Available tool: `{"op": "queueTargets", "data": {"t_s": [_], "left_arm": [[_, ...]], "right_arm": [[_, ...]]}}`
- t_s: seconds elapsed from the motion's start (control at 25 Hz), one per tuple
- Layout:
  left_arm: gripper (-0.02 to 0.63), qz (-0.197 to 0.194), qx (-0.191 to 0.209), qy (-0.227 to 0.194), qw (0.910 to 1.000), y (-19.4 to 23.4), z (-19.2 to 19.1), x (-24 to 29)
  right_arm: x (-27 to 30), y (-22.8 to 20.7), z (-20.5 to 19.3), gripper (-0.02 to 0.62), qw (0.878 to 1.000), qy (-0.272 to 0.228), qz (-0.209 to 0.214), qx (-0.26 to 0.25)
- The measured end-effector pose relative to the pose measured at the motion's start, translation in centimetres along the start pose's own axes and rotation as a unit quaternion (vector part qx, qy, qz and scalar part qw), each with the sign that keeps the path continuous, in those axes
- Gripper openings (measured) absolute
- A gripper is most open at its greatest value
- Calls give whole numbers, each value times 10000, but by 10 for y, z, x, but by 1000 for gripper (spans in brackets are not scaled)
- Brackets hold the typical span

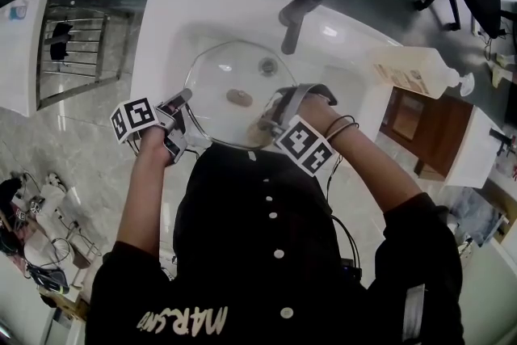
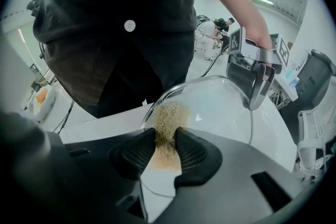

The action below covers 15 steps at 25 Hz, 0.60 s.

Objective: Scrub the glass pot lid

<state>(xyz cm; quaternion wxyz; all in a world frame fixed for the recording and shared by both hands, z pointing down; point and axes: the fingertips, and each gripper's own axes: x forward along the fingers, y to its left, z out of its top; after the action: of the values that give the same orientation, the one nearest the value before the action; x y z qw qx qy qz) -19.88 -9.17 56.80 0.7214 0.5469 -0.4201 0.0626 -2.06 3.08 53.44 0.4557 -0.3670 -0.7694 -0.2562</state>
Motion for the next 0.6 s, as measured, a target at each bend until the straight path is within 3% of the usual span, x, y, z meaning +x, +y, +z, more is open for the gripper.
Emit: {"op": "queueTargets", "data": {"t_s": [0.12, 0.16, 0.2, 0.28, 0.4, 0.48, 0.6], "left_arm": [[105, 81, 301, 204, 9993, -2, -3, 2], [161, 148, 515, 329, 9980, -5, -6, 3], [220, 246, 750, 442, 9959, -7, -9, 4], [230, 488, 1131, 507, 9911, -11, -10, 3], [230, 877, 1495, 260, 9845, -13, -5, -6], [188, 1154, 1991, 53, 9731, -20, 0, -15], [115, 1485, 2864, -195, 9463, -36, 8, -30]], "right_arm": [[-7, -14, 0, 137, 9981, 7, -587, 174], [-13, -22, 0, 137, 9949, -38, -945, 340], [-22, -29, 0, 137, 9897, -113, -1308, 574], [-41, -42, -3, 137, 9742, -226, -1957, 1101], [-66, -48, -15, 137, 9477, -190, -2634, 1792], [-81, -45, -24, 137, 9287, -180, -2956, 2232], [-105, -41, -37, 137, 8951, -134, -3489, 2772]]}}
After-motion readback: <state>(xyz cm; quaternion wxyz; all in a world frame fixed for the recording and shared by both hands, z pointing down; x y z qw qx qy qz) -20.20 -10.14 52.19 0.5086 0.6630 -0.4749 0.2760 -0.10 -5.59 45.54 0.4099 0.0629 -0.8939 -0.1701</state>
